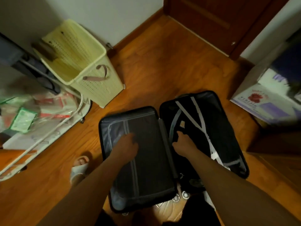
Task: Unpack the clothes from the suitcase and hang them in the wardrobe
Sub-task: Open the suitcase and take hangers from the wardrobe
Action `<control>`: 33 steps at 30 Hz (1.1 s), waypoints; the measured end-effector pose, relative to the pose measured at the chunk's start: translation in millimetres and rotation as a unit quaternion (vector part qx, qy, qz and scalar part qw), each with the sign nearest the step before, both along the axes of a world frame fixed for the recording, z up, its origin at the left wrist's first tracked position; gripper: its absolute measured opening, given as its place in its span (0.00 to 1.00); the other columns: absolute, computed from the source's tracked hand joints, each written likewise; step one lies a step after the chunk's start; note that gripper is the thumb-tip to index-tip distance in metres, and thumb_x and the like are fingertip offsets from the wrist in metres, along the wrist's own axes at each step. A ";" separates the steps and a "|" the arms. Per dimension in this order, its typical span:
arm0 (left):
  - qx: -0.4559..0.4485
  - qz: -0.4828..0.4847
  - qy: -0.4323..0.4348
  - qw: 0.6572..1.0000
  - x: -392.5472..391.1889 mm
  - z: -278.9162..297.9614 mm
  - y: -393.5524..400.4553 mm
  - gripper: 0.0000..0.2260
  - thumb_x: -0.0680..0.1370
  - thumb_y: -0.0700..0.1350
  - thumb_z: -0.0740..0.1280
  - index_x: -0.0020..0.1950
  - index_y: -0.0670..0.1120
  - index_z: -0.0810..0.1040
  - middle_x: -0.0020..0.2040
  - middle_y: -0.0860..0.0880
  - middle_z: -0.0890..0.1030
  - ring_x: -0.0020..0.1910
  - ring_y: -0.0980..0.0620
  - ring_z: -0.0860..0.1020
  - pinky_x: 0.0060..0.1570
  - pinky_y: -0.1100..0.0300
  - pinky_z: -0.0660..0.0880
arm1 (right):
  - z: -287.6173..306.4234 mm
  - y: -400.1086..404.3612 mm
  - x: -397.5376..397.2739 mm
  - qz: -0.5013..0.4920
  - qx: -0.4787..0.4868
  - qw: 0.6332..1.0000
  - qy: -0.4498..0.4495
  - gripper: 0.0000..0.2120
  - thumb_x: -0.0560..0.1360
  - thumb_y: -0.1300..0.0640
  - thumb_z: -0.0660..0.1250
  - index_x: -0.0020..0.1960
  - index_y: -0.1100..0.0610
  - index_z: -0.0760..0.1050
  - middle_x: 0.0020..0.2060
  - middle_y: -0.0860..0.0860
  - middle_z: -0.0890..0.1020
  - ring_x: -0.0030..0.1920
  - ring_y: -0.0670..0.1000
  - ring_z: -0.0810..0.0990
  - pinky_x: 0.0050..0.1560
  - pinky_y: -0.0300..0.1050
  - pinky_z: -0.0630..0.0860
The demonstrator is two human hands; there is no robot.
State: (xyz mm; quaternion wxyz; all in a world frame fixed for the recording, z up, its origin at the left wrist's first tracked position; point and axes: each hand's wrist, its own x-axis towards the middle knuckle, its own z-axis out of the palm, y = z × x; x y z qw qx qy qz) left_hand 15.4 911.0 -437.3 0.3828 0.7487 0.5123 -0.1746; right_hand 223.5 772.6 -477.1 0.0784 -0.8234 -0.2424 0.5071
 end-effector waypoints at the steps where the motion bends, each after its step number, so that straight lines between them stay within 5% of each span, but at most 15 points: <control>1: -0.011 -0.014 -0.010 1.000 -10.7 0.6 17.0 0.18 0.79 0.48 0.61 0.67 0.46 0.75 0.56 0.43 0.81 0.51 0.45 0.82 0.51 0.50 0.80 | 11.8 12.7 -9.1 -0.025 -0.002 1.000 -0.003 0.32 0.81 0.53 0.61 0.81 0.53 0.52 0.73 0.60 0.65 0.67 0.62 0.72 0.63 0.53 0.74; 5: -0.107 -0.153 -0.023 0.982 -47.3 6.8 91.2 0.15 0.83 0.43 0.62 0.70 0.46 0.72 0.61 0.43 0.79 0.52 0.49 0.79 0.48 0.63 0.74 | 59.8 47.8 -61.2 -0.167 -0.049 0.980 -0.092 0.32 0.78 0.53 0.63 0.79 0.53 0.56 0.71 0.62 0.68 0.67 0.65 0.71 0.65 0.55 0.72; 8: -0.116 -0.223 -0.060 0.966 -56.7 6.1 130.6 0.20 0.83 0.43 0.64 0.75 0.43 0.67 0.69 0.43 0.74 0.65 0.43 0.74 0.66 0.56 0.70 | 73.3 62.5 -108.7 -0.246 -0.093 0.956 -0.126 0.33 0.78 0.52 0.62 0.80 0.51 0.54 0.73 0.62 0.64 0.70 0.67 0.66 0.69 0.56 0.66; 10: -0.110 -0.267 -0.072 0.955 -57.8 11.6 142.9 0.23 0.82 0.42 0.64 0.77 0.42 0.65 0.68 0.47 0.73 0.68 0.43 0.72 0.66 0.60 0.66 | 76.3 73.5 -140.0 -0.272 -0.084 0.950 -0.126 0.33 0.80 0.50 0.61 0.81 0.51 0.52 0.74 0.61 0.61 0.71 0.67 0.63 0.70 0.57 0.64; 14: -0.064 -0.339 -0.044 0.938 -52.4 -2.0 156.2 0.27 0.80 0.48 0.64 0.79 0.50 0.63 0.73 0.42 0.71 0.70 0.41 0.72 0.69 0.49 0.69 | 55.8 81.8 -189.9 -0.339 -0.066 0.929 -0.131 0.32 0.81 0.52 0.59 0.81 0.50 0.51 0.76 0.59 0.59 0.73 0.65 0.61 0.72 0.56 0.62; 20: -0.046 -0.375 0.033 0.925 -101.3 -76.4 177.1 0.30 0.78 0.53 0.63 0.80 0.54 0.60 0.76 0.43 0.69 0.72 0.41 0.70 0.70 0.48 0.69 | -24.5 62.5 -304.2 -0.395 -0.094 0.912 -0.057 0.33 0.81 0.53 0.59 0.81 0.52 0.49 0.77 0.58 0.57 0.74 0.65 0.61 0.72 0.55 0.62; 25: -0.035 -0.383 0.056 0.921 -153.2 -150.1 183.8 0.34 0.79 0.49 0.67 0.81 0.58 0.53 0.77 0.41 0.61 0.73 0.40 0.68 0.73 0.48 0.66 | -119.4 44.7 -388.4 -0.443 -0.120 0.889 0.014 0.38 0.81 0.46 0.60 0.81 0.45 0.40 0.80 0.57 0.46 0.78 0.66 0.51 0.77 0.58 0.57; 29: 0.000 -0.426 0.062 0.903 -155.8 -226.7 191.0 0.35 0.80 0.50 0.66 0.82 0.56 0.51 0.77 0.42 0.58 0.70 0.39 0.71 0.72 0.47 0.67 | -198.6 43.1 -417.2 -0.448 -0.104 0.888 -0.014 0.37 0.82 0.44 0.60 0.81 0.47 0.41 0.80 0.57 0.43 0.79 0.64 0.45 0.77 0.57 0.49; 33: 0.033 -0.443 0.092 0.891 -159.3 -293.2 208.6 0.35 0.81 0.53 0.65 0.82 0.59 0.48 0.80 0.43 0.51 0.75 0.36 0.61 0.75 0.45 0.62 | -268.1 56.4 -451.0 -0.516 -0.110 0.849 -0.009 0.40 0.79 0.43 0.64 0.81 0.44 0.41 0.81 0.56 0.42 0.80 0.63 0.45 0.77 0.61 0.53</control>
